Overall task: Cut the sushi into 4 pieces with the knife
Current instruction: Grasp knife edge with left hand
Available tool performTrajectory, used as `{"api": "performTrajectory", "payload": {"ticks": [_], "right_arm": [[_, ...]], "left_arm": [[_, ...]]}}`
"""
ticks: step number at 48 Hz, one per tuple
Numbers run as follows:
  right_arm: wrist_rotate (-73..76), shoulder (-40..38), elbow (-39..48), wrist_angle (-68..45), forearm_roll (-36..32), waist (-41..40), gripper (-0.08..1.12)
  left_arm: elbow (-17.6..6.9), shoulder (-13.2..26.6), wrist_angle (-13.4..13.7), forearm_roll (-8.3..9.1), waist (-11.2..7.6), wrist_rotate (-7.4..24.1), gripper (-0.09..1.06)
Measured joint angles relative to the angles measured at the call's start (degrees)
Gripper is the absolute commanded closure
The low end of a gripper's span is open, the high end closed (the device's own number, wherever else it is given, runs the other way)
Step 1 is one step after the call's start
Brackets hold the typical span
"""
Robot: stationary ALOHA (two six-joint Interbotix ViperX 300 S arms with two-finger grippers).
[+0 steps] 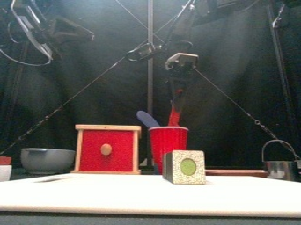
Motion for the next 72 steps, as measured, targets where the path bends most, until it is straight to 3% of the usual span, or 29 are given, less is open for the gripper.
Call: {"api": "performTrajectory", "payload": {"ticks": [6,11,20,27,32,41,46,56,72], "right_arm": [[0.44,-2.46,-2.20,0.70,-0.26,0.09,0.97],[1.32,-7.12,-3.43,1.14,-0.53,0.26,0.97],[3.43,-16.79,-1.14,-2.90,-0.88,4.22,0.96],[8.53,-23.03,5.63,-10.46,-2.37,8.26,0.96],[13.10,-28.21,12.66,-18.02,-4.39,9.93,0.96],[20.57,-35.77,26.37,-35.33,-8.61,10.02,0.96],[23.20,-38.58,33.40,-46.41,-11.25,10.02,0.96],[25.31,-40.43,43.15,-65.30,-11.25,6.06,0.96],[24.96,-40.43,48.52,-75.67,-8.26,1.67,0.96]], "left_arm": [[0.44,0.00,-1.14,0.00,0.62,-0.18,0.84],[0.88,0.00,-2.02,0.09,0.88,-0.09,0.72],[1.41,0.00,-3.60,0.00,1.14,-0.26,0.38],[1.41,0.00,-4.31,-1.14,1.14,-0.53,0.08],[1.41,0.09,-4.48,-1.76,1.23,-0.26,-0.07],[1.14,2.11,-4.75,-1.05,1.23,-0.09,-0.06],[-0.35,4.39,-5.54,-0.09,1.23,-0.09,-0.05],[-3.69,11.25,-9.05,-0.09,1.32,-0.26,-0.05],[-8.70,24.87,-14.85,-2.72,0.97,-0.18,-0.04]]}}
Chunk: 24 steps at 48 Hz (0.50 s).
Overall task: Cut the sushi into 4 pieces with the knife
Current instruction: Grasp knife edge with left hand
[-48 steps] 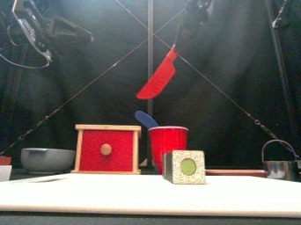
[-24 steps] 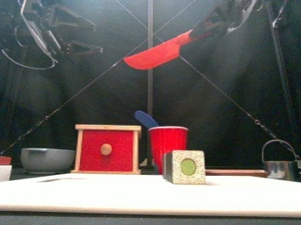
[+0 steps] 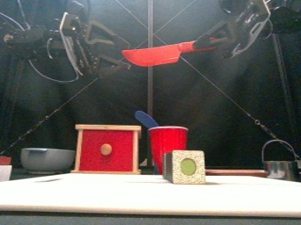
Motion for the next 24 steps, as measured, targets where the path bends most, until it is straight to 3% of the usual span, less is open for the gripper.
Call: {"api": "performTrajectory", "payload": {"ticks": [14,24], "right_arm": [[0.00,0.00,0.26,-0.18,0.00,-0.26,0.96],[0.00,0.00,0.26,-0.26,0.09,-0.35,0.96]], "left_arm": [[-1.58,3.69,-2.64,-0.53,0.09,0.00,-0.02],[-1.49,3.78,-3.60,-0.79,0.18,0.00,0.21]]}}
